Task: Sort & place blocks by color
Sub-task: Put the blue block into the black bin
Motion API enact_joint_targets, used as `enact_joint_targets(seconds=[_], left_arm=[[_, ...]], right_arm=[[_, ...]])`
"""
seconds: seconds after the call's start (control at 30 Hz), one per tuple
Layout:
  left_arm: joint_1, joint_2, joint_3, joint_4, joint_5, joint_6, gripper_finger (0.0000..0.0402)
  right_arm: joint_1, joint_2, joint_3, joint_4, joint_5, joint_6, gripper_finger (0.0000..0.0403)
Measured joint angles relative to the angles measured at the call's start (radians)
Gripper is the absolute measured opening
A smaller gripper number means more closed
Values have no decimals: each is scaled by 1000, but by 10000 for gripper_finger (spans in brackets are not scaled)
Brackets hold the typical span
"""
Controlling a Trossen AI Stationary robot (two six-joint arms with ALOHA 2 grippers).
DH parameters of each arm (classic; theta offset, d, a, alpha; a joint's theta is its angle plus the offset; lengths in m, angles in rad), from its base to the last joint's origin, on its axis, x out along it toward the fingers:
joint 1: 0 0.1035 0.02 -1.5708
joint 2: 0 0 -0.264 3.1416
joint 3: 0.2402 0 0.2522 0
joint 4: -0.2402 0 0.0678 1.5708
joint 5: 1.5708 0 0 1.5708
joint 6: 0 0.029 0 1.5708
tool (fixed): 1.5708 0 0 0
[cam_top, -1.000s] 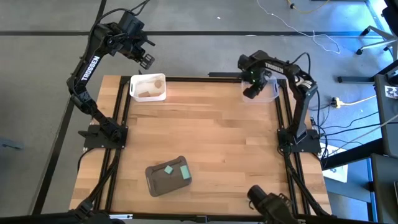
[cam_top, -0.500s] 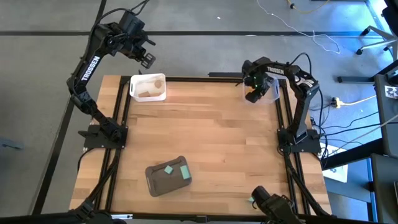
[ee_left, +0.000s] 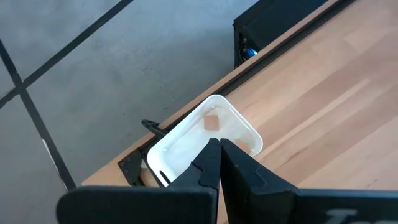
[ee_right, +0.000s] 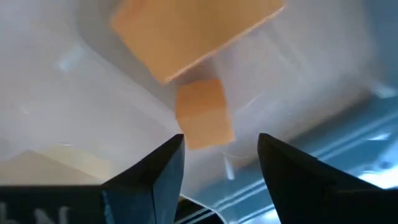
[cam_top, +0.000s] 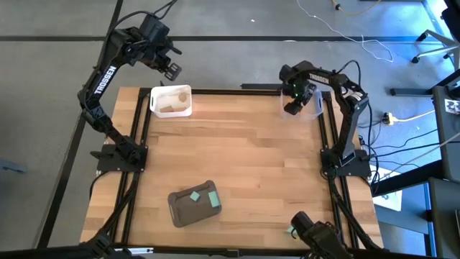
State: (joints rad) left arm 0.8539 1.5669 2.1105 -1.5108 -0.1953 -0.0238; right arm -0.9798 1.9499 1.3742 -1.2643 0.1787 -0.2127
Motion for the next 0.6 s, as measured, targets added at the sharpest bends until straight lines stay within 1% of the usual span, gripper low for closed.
enact_joint_targets(seconds=[0.13, 0.23, 0.37, 0.43, 0.6], left_arm=[[-11, 0, 0, 0, 0, 0, 0], [-22, 0, 0, 0, 16, 26, 0], [-35, 0, 0, 0, 79, 60, 0], [-39, 0, 0, 0, 107, 60, 0], [-62, 0, 0, 0, 111, 60, 0]], right_arm=[[0, -52, 82, -20, -6, 0, 204], [1, -133, 141, -19, -8, 0, 204], [3, -275, 185, -23, -28, -2, 204], [3, -356, 189, -25, -80, -2, 204], [14, -538, 189, -84, -238, 35, 204]])
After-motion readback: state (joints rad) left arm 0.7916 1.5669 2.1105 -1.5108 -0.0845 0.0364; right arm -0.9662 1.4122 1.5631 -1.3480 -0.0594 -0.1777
